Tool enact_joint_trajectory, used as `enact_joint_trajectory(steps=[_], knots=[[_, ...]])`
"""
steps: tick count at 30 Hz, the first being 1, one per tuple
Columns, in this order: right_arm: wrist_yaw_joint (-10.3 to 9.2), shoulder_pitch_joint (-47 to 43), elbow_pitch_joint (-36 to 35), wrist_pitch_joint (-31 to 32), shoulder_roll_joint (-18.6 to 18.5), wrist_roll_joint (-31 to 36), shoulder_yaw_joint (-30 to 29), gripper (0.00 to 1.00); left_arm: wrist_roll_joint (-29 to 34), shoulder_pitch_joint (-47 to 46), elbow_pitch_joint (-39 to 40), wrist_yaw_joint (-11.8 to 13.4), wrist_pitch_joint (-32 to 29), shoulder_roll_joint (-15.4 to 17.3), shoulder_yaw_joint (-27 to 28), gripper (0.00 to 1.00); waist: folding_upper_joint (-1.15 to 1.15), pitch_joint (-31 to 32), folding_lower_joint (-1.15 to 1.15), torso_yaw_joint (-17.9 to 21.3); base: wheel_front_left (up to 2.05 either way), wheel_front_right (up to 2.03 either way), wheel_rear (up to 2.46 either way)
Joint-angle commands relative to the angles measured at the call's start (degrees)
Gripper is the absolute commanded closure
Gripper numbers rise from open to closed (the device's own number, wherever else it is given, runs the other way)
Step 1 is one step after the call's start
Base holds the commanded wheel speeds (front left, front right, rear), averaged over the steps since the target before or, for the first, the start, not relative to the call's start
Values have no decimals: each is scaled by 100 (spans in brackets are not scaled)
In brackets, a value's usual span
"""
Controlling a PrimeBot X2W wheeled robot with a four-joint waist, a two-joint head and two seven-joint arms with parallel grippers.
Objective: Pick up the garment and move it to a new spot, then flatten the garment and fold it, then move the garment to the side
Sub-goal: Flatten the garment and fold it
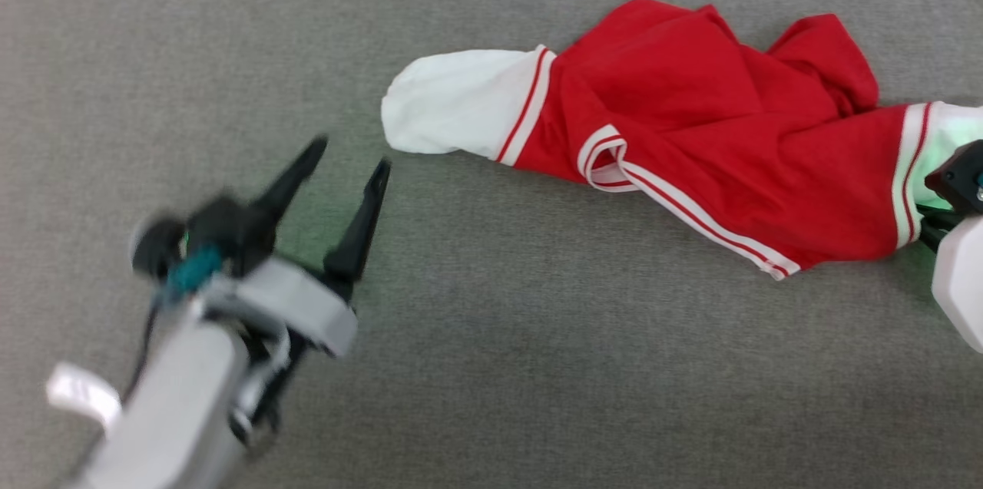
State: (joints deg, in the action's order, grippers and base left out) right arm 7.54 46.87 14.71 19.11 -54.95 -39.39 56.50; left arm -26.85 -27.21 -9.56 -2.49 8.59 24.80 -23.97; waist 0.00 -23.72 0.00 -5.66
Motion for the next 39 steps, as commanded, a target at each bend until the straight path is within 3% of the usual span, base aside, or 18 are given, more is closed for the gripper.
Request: enact_joint_trajectory(steps=[1, 6, 13, 21, 28, 31, 32, 39], knots=[[-9, -167, 217, 94, 34, -51, 247, 100, 76, -174, 25, -89, -139, 105, -61, 0, 0, 12, 0, 63, 0, 0, 0], [-7, 44, 166, 15, 149, -164, 418, 100, -138, -1287, 62, -472, -1385, 563, -721, 0, 0, -41, 0, 275, 0, 0, 0], [11, 371, 40, 69, 376, -162, 775, 100, -1782, -3068, -173, -499, -2775, 1136, -2367, 0, 0, -337, 0, 648, 0, 0, 0], [4, 680, 53, 36, 583, -230, 1072, 100, -2631, -4605, -988, -500, -3258, 1329, -3991, 0, 0, -676, 0, 921, 0, 0, 0], [-7, 771, 121, 40, 650, -319, 1305, 100, -3192, -5175, -1497, -501, -3289, 1363, -4827, 0, 0, -774, 0, 1039, 0, 0, 0], [-8, 794, 157, -46, 670, -350, 1340, 100, -3301, -5180, -1493, -501, -3262, 1405, -4923, 90, 0, -733, 0, 1051, 0, 0, 0], [-8, 805, 153, -95, 678, -394, 1330, 100, -3389, -5157, -1489, -501, -3214, 1416, -4927, 100, 0, -704, 0, 1051, 0, 0, 0], [-8, 856, -144, -590, 391, -874, 653, 100, -3792, -5088, -1407, -502, -2462, 1497, -4938, 100, 0, -340, 0, 1017, 0, 0, 0]])
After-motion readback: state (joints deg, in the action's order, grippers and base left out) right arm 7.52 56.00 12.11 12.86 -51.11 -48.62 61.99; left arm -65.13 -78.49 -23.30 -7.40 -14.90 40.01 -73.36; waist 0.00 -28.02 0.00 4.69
